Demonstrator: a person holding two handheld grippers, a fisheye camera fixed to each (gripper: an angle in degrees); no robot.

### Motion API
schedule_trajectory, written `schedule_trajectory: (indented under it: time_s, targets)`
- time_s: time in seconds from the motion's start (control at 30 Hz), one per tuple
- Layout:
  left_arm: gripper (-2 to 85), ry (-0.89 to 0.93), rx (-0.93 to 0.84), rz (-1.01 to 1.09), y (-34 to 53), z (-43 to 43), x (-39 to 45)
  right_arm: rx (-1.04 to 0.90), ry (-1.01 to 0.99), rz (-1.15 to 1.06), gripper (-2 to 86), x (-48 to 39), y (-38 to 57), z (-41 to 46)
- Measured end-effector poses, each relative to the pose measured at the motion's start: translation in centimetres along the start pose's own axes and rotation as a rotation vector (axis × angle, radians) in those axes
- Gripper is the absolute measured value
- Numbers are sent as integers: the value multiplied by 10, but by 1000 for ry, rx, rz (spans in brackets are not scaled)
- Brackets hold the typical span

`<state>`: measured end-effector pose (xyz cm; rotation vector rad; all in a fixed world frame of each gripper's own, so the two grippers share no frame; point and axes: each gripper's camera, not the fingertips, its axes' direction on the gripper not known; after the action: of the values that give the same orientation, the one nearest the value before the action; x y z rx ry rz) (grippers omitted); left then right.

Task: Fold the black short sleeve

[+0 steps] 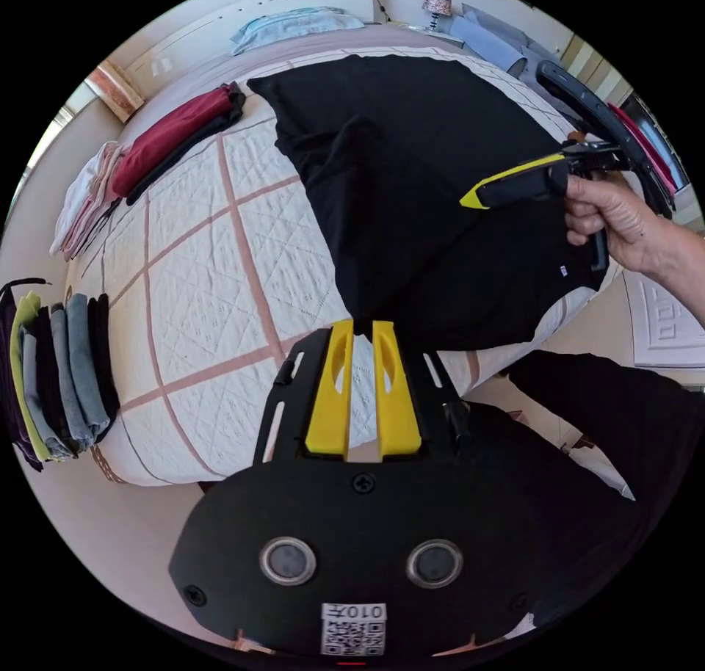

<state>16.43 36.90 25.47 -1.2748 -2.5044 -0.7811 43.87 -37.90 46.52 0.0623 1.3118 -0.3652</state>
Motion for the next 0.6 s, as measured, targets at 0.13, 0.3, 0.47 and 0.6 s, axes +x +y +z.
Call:
schedule_trajectory:
  time_s: [0.13,0.3,0.47,0.6]
  targets:
    - [10,36,-14,-1,-4,-7,3,-25,-15,-12,28,20,14,12]
    - [5,94,-40,-55,-17,-4,4,-52,-30,-30,26,46,31,43]
    - [9,112,-48,-153,-22,-21,3,36,-13,-18,24,74,66,44]
    - [4,-42,-7,-198,-24,-57,12,190,-6,-96,22,78,90,36]
